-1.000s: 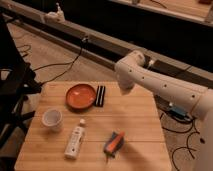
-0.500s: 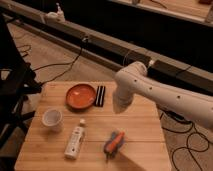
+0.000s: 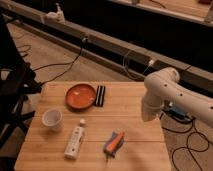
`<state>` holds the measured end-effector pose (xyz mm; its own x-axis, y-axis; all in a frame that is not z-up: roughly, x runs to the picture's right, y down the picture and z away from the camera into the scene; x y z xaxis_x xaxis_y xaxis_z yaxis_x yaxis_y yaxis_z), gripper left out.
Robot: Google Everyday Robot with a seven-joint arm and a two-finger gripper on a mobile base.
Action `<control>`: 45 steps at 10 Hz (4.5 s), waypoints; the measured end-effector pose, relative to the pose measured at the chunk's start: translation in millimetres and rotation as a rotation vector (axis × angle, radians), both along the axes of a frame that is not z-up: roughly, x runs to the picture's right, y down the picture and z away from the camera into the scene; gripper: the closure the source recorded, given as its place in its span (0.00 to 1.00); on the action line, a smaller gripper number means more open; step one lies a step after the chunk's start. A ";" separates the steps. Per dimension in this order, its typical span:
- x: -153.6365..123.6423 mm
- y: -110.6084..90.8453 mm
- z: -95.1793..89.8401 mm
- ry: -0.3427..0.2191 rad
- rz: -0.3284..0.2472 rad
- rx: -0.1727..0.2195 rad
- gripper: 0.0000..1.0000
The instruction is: Move the arm in a circular motion
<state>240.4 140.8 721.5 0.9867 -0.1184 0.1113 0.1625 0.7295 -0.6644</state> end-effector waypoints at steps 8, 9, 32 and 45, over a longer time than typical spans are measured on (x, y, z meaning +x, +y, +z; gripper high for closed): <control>-85.9 -122.9 102.5 -0.010 -0.087 0.022 1.00; -110.7 -120.7 101.2 -0.062 -0.102 0.012 1.00; -167.7 -99.6 64.4 -0.274 -0.134 0.004 1.00; -3.0 -63.0 46.7 -0.034 -0.035 -0.004 1.00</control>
